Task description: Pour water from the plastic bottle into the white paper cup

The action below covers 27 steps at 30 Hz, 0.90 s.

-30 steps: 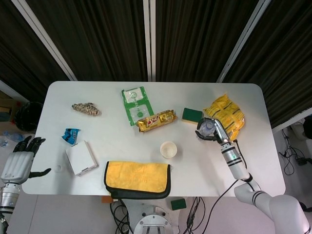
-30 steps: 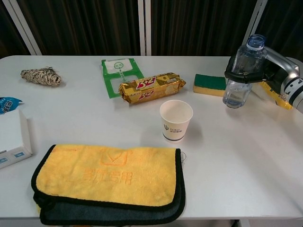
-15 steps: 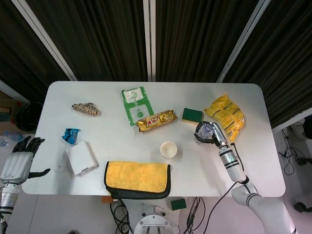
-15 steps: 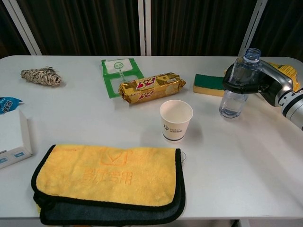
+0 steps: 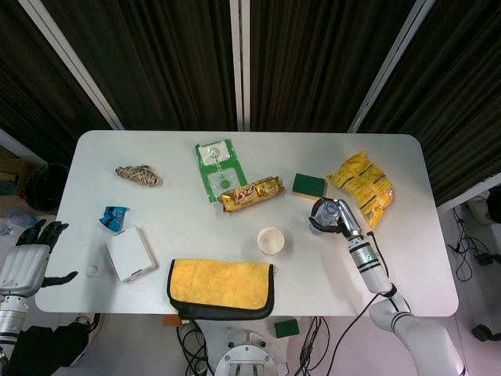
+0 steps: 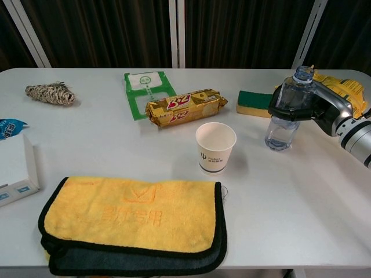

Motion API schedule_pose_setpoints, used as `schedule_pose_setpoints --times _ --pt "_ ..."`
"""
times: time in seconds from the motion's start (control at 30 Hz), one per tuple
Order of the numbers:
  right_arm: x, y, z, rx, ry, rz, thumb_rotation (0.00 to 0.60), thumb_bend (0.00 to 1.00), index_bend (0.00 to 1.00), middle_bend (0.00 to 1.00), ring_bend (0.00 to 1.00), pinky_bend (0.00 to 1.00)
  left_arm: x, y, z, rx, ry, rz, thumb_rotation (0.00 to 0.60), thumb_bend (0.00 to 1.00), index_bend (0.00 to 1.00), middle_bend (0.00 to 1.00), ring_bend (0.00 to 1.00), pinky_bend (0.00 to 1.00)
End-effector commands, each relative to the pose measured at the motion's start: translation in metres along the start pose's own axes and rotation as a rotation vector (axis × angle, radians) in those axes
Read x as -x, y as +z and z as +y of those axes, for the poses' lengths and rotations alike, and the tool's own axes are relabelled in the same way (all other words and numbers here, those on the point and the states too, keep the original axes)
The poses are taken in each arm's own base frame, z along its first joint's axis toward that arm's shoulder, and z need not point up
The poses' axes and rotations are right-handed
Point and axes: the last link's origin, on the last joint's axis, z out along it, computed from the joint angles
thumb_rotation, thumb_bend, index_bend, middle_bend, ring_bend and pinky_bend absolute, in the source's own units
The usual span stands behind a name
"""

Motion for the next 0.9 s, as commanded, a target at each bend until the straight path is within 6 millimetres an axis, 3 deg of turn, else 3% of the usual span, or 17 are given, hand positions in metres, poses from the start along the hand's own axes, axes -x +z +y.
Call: schedule_pose_setpoints --times 0.03,0.23,0.6,0.77,0.9 --pt "0.001 0.000 0.000 0.002 -0.001 -0.004 0.600 0.29 0.77 0.62 0.37 0.39 0.000 0.000 0.000 0.001 0.000 -0.001 0.490 0.05 0.14 0.12 0.03 0.13" --pt "0.001 -0.002 0.003 0.008 -0.022 -0.026 0.600 0.25 0.69 0.56 0.31 0.34 0.000 0.000 0.001 0.002 0.003 -0.003 0.492 0.05 0.14 0.12 0.03 0.13" --pt "0.000 -0.004 0.004 0.011 -0.048 -0.049 0.600 0.16 0.32 0.34 0.15 0.21 0.000 0.000 0.001 0.003 0.003 -0.003 0.487 0.05 0.14 0.12 0.03 0.13" --pt "-0.001 -0.007 0.005 0.016 -0.110 -0.102 0.600 0.04 0.02 0.14 0.01 0.08 0.000 0.000 0.002 0.006 0.003 0.000 0.488 0.05 0.14 0.12 0.03 0.13" --pt "-0.008 -0.011 0.003 0.004 -0.170 -0.135 0.600 0.01 0.00 0.03 0.00 0.01 -0.001 0.001 0.003 0.009 0.003 0.000 0.488 0.05 0.14 0.12 0.03 0.13"
